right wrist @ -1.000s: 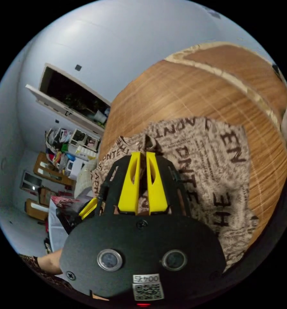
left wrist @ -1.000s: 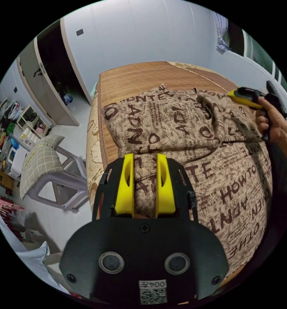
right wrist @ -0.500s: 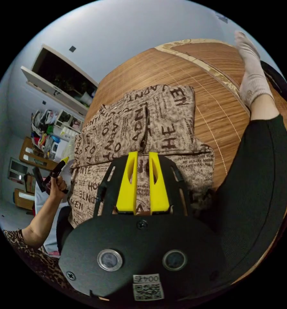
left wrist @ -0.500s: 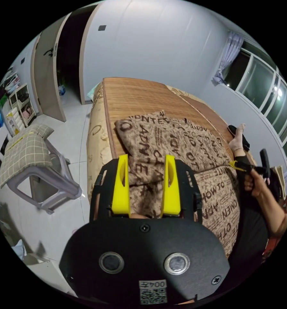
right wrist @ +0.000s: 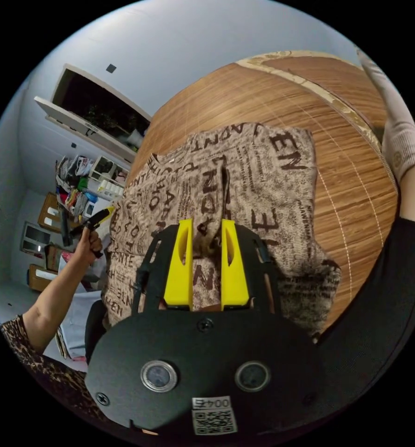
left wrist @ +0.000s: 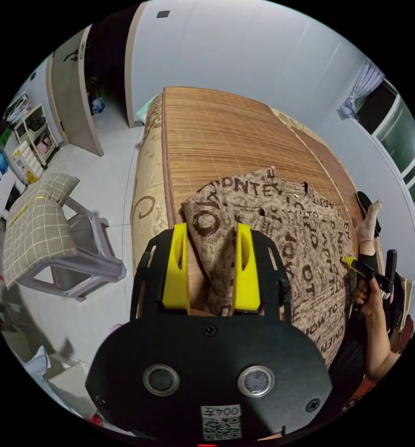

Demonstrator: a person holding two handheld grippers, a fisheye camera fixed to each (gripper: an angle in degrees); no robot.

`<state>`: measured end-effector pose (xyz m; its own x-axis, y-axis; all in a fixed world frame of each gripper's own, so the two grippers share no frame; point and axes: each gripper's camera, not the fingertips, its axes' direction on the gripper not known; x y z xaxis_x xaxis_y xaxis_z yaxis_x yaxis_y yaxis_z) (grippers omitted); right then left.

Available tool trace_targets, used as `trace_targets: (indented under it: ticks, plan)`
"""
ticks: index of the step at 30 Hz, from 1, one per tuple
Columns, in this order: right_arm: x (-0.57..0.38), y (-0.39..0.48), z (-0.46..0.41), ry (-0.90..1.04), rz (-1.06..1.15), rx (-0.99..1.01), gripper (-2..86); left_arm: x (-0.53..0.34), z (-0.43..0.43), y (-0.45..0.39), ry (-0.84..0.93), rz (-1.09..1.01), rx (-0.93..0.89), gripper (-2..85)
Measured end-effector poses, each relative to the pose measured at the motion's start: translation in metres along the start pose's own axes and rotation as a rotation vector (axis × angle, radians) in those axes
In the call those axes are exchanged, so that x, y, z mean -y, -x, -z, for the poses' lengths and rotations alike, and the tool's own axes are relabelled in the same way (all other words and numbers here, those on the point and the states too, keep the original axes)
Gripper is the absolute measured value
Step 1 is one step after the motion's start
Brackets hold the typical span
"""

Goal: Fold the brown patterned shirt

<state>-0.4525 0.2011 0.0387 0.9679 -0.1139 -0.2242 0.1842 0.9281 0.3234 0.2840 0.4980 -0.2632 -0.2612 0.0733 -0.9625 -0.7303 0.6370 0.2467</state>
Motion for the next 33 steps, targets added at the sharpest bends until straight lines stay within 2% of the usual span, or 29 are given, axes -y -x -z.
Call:
trace_targets:
  ticks: [4, 7, 10, 13, 17, 21, 26, 33]
  plan:
    - [-0.002, 0.011, -0.012, 0.036, 0.066, -0.081, 5.5, 0.007, -0.001, 0.003, -0.040, -0.029, -0.015, 6.7]
    - [-0.009, 0.026, -0.009, -0.039, 0.149, -0.072, 3.2, 0.009, 0.008, 0.000, -0.095, -0.080, -0.011, 3.8]
    - [-0.018, 0.051, 0.002, -0.174, 0.268, -0.220, 2.7, 0.014, 0.022, 0.006, -0.163, -0.091, 0.007, 3.0]
    - [-0.018, 0.052, -0.013, -0.136, 0.272, -0.306, 3.2, 0.027, 0.014, 0.024, -0.130, -0.086, -0.002, 2.9]
    - [-0.015, 0.037, -0.047, 0.000, 0.215, -0.322, 5.4, 0.041, -0.015, 0.054, -0.015, 0.016, -0.059, 3.9]
    - [-0.014, 0.028, -0.040, -0.028, 0.176, -0.274, 7.1, 0.038, -0.005, 0.079, -0.063, 0.135, -0.166, 5.8]
    - [-0.016, 0.016, -0.022, -0.104, 0.138, -0.226, 8.1, 0.007, 0.039, 0.078, -0.080, 0.048, -0.164, 6.4]
    - [-0.020, 0.025, -0.030, -0.063, 0.218, -0.149, 7.8, -0.048, 0.051, 0.052, 0.010, -0.064, -0.129, 7.0]
